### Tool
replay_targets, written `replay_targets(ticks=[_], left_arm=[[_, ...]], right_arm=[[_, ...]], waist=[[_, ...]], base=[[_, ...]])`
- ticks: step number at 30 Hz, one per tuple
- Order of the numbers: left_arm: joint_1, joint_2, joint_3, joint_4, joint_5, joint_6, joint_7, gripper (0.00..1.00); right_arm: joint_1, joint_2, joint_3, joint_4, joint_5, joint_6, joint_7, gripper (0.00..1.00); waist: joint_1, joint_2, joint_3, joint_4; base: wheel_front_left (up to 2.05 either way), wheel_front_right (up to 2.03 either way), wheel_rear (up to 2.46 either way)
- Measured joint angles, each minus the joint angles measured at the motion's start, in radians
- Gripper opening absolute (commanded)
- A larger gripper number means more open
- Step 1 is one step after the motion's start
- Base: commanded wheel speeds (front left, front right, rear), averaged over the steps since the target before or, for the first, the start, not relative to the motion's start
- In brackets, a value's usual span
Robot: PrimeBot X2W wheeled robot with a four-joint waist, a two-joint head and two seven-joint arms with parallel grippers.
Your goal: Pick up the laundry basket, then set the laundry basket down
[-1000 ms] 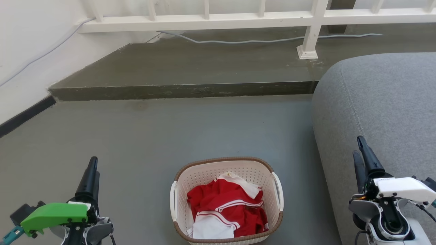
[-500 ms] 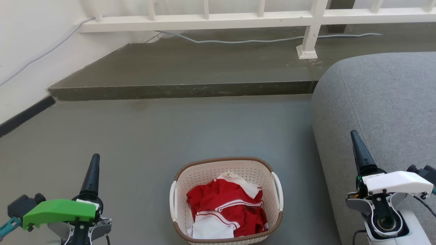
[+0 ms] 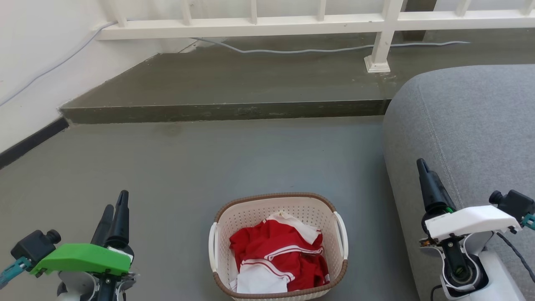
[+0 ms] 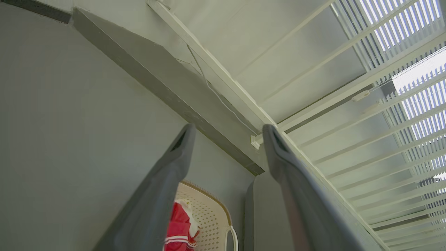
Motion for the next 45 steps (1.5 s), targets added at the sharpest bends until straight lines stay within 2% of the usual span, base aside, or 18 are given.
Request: replay_targets(ticks=[7, 17, 23, 45], left_arm=[[-0.004, 0.002, -0.003, -0.006, 0.116, 0.013, -0.025, 1.00], [-0.005, 0.001, -0.015, -0.018, 0.263, 0.022, -0.058, 1.00], [-0.005, -0.002, -0.018, -0.029, 0.345, 0.022, -0.079, 1.00], [-0.005, -0.018, -0.021, -0.037, 0.605, 0.017, -0.161, 1.00]], right_arm=[[-0.005, -0.001, 0.028, -0.011, -0.135, -0.032, -0.025, 1.00], [-0.006, 0.000, 0.065, -0.025, -0.291, -0.053, -0.061, 1.00], [-0.006, 0.000, 0.075, -0.024, -0.382, -0.085, -0.078, 1.00], [-0.007, 0.001, 0.133, -0.019, -0.691, -0.136, -0.158, 1.00]], waist=[[0.0000, 0.0000, 0.000, 0.002], [0.0000, 0.0000, 0.001, 0.003], [0.0000, 0.0000, 0.001, 0.004], [0.0000, 0.0000, 0.002, 0.009]], base=[[0.00, 0.00, 0.00], [0.00, 0.00, 0.00], [0.00, 0.00, 0.00], [0.00, 0.00, 0.00]])
